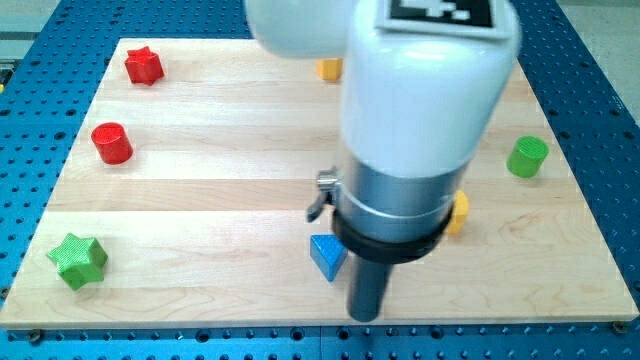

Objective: Move the red circle towards the green star

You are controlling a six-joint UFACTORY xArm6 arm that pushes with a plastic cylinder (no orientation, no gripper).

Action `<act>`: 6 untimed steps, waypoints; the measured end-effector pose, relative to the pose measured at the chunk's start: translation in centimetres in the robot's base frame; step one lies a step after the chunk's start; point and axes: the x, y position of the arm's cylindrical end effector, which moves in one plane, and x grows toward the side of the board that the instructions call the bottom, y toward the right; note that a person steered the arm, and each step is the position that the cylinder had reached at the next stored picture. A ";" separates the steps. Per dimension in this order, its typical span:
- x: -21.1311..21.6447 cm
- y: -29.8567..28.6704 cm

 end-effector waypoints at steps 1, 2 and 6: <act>0.0 -4.7; -0.8 -10.8; -21.4 -21.0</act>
